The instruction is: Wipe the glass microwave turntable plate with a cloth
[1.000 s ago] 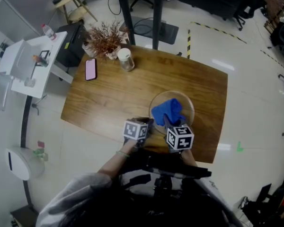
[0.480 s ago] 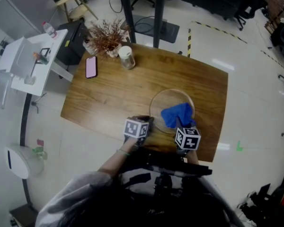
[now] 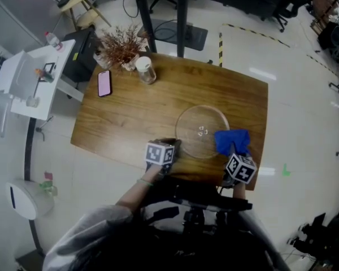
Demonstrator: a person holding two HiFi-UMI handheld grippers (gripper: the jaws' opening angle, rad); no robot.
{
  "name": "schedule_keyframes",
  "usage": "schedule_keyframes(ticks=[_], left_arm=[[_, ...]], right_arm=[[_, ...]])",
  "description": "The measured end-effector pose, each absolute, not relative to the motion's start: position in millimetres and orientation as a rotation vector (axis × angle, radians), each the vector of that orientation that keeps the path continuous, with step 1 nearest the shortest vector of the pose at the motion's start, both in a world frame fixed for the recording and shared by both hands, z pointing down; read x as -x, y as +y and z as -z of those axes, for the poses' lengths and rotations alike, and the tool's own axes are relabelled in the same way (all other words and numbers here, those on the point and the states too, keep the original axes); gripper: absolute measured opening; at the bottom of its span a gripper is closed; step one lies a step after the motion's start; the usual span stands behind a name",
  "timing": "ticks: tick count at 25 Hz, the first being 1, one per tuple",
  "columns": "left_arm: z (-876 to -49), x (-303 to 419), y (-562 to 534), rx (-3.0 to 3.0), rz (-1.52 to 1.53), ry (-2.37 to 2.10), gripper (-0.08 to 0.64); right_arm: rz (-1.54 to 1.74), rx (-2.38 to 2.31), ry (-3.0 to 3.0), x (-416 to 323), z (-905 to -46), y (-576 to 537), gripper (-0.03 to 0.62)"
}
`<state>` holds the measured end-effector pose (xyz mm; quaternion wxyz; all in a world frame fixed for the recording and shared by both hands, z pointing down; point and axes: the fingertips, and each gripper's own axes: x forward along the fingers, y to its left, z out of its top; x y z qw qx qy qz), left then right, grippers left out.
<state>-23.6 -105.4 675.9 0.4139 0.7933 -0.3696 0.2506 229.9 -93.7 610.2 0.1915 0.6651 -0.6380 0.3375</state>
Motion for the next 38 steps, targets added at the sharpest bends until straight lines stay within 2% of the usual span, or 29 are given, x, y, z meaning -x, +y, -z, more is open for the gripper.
schedule_keyframes(ticks=[3,8,12,15,23,34,38], left_arm=[[-676.5,23.5,-106.7,-1.995,-0.625,-0.928,0.066],[-676.0,23.1,-105.5,-1.991,-0.627,-0.933,0.066],[-676.0,22.1,-104.3,-2.002,-0.636,-0.945,0.066],[-676.1,22.0,-103.2,-2.009,-0.643,-0.944,0.066],[-675.6,22.7,-102.5,-2.028,-0.655,-0.939,0.066],[-682.5,20.5,-98.5,-2.101,-0.721,-0.942,0.066],[-683.8,21.5,-96.7,-2.116,-0.735,-0.943,0.066]], right_arm=[[-0.988,-1.858,-1.900,-206.2,-596.6,-97.8,0.083],[-1.039,-1.638,-2.143,-125.0,-579.6,-96.2,0.084],[-0.984,-1.419,-2.210,-68.4,-587.9,-82.1,0.083],[-0.949,-1.363,-2.163,-54.4,-603.9,-69.7,0.083],[-1.008,-1.487,-2.020,-83.5,-627.4,-57.4,0.084],[-1.067,-1.842,-1.785,-176.9,-631.7,-32.5,0.083],[-1.057,-1.908,-1.735,-187.3,-624.9,-21.5,0.083]])
